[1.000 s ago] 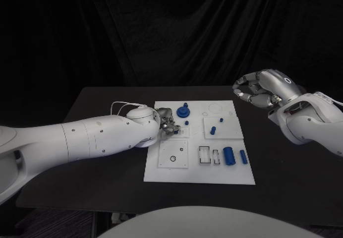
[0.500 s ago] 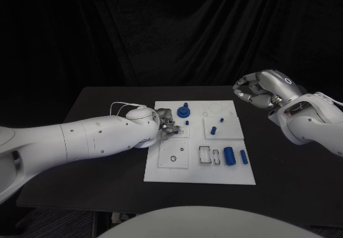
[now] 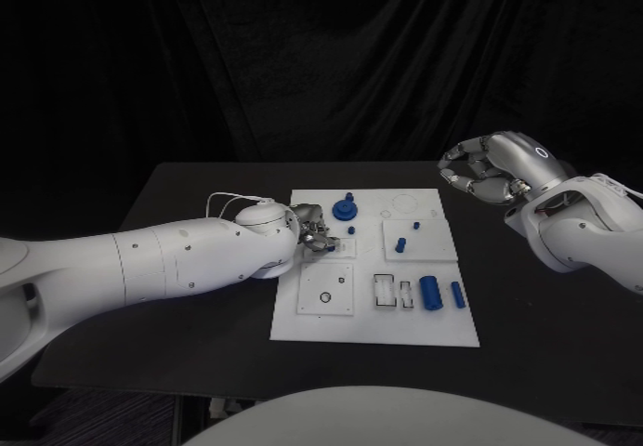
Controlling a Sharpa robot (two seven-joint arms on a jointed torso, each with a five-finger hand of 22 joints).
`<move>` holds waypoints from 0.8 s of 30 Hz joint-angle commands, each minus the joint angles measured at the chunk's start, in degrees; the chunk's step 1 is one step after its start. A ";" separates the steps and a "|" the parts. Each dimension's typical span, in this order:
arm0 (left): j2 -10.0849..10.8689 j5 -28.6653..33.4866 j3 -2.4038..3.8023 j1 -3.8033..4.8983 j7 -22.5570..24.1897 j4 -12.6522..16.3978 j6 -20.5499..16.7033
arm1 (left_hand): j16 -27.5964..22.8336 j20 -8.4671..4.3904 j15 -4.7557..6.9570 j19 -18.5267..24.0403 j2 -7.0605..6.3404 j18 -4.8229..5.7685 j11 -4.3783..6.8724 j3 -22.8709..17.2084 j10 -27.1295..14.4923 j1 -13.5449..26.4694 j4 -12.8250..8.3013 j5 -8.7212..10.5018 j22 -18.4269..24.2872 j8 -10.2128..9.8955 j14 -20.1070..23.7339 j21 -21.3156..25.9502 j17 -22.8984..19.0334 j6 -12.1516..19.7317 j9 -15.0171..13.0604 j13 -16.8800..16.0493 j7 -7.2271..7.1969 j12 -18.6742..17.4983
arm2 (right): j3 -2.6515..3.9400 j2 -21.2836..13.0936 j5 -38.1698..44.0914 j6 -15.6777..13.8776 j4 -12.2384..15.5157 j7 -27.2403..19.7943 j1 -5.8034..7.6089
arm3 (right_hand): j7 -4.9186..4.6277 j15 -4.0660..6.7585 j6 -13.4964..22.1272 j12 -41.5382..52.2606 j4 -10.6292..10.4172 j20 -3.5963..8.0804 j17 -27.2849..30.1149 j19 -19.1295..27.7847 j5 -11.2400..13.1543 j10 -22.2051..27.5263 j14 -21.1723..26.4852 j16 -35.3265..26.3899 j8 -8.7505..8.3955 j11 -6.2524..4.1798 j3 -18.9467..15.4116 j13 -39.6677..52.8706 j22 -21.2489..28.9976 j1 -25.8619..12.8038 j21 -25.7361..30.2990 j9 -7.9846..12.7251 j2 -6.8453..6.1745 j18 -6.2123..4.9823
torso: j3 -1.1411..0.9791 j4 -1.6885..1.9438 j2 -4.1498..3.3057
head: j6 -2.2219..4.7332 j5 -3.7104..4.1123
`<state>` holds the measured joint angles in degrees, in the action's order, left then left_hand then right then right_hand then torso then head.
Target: Assemble the parts on the task board
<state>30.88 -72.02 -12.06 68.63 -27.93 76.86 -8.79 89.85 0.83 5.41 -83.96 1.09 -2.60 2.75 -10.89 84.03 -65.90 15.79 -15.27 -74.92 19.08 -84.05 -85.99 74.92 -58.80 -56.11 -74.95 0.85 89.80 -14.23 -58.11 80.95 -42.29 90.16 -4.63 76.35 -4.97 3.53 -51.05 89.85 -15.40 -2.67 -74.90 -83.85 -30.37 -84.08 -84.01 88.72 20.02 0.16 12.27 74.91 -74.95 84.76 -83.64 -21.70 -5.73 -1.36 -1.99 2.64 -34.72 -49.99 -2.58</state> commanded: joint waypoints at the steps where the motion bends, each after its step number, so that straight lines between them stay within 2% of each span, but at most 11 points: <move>1: -0.09 0.14 -0.05 -0.27 1.73 0.10 -0.70 | 0.15 0.08 0.11 -1.02 0.04 0.51 -0.05 0.87 5.97 1.96 0.69 2.70 -7.45 -0.95 -5.95 0.34 15.08 -0.38 0.10 -15.05 0.54 0.20 | 0.04 0.00 0.14 0.19 0.00 1.14 -0.15 | -0.25 -0.33 -0.29 -0.20 0.09 -0.40 -13.61 -2.87 -0.40 -5.50 -5.56 -0.26 0.27 0.38 0.38 14.67 -12.84 0.51 0.19 0.10 0.16 -0.30 | 0.03 -0.01 0.01 | -0.01 -0.03; 13: 0.02 0.14 -0.05 -0.60 2.57 -0.17 -1.68 | 0.15 0.41 -0.18 -0.98 0.66 0.46 -0.35 5.17 5.97 7.79 0.88 6.34 -7.47 -3.74 -5.95 0.56 15.08 -1.57 0.33 -15.05 0.84 0.20 | 0.04 0.03 0.14 0.29 -0.06 1.32 -0.22 | -0.28 -0.34 -0.26 -0.41 0.10 -0.41 -13.54 -2.78 -0.38 -5.25 -5.54 -0.34 0.28 0.40 0.42 14.42 -12.79 0.53 0.37 0.12 0.14 -0.34 | 0.00 -0.11 -0.04 | -0.01 -0.12; 16: -0.02 0.14 -0.05 -0.69 2.63 -0.33 -1.81 | 0.15 0.46 -0.22 -0.97 1.25 0.45 -0.39 7.77 5.97 11.06 0.91 8.01 -7.49 -4.57 -5.95 0.64 15.08 -2.09 0.16 -15.05 0.88 0.20 | 0.04 0.03 0.14 0.34 -0.06 1.36 -0.27 | -0.28 -0.34 -0.26 -0.41 0.10 -0.41 -13.54 -2.78 -0.38 -5.25 -5.54 -0.34 0.28 0.40 0.42 14.42 -12.79 0.53 0.37 0.12 0.14 -0.34 | 0.01 -0.15 -0.04 | -0.01 -0.23; 17: -0.03 0.14 -0.05 -0.72 2.64 -0.39 -1.82 | 0.15 0.48 -0.24 -0.99 1.77 0.45 -0.41 8.95 5.97 12.69 0.92 9.17 -7.55 -4.92 -5.95 0.65 15.08 -2.32 0.04 -15.05 0.90 0.20 | 0.04 0.02 0.14 0.35 -0.06 1.38 -0.28 | -0.29 -0.35 -0.25 -0.48 0.08 -0.42 -13.54 -2.78 -0.37 -5.17 -5.54 -0.34 0.29 0.41 0.43 14.34 -12.79 0.51 0.36 0.13 0.13 -0.34 | 0.02 -0.14 -0.05 | -0.01 -0.23; 24: 0.00 0.14 -0.05 -0.87 2.48 -0.83 -1.93 | 0.15 0.52 -0.29 -0.99 2.84 0.44 -0.46 11.78 5.97 16.00 1.00 10.88 -7.59 -5.76 -5.95 0.75 15.08 -2.73 -0.33 -15.05 0.95 0.20 | 0.04 -0.01 0.14 0.49 -0.05 1.52 -0.32 | -0.33 -0.37 -0.22 -0.51 0.00 -0.44 -13.55 -2.78 -0.37 -5.15 -5.54 -0.33 0.29 0.45 0.45 14.31 -12.79 0.41 0.37 0.15 0.15 -0.34 | 0.03 -0.13 -0.06 | -0.01 -0.19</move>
<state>30.93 -72.01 -12.04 68.01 -26.16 76.11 -10.29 89.85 0.83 5.41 -83.96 4.09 -2.61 2.75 0.78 84.03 -50.21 16.84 -4.59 -74.91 13.52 -84.05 -85.55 74.91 -61.24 -56.50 -74.94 1.84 89.80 -14.23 -58.08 80.95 -42.07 90.09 -4.28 76.17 -4.97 3.53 -51.04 89.64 -15.25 -2.66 -74.90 -83.85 -30.37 -84.08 -84.01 88.72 20.02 0.15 12.42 74.91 -74.93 84.75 -83.64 -21.59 -5.73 -1.36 -1.98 2.50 -34.76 -49.99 -2.80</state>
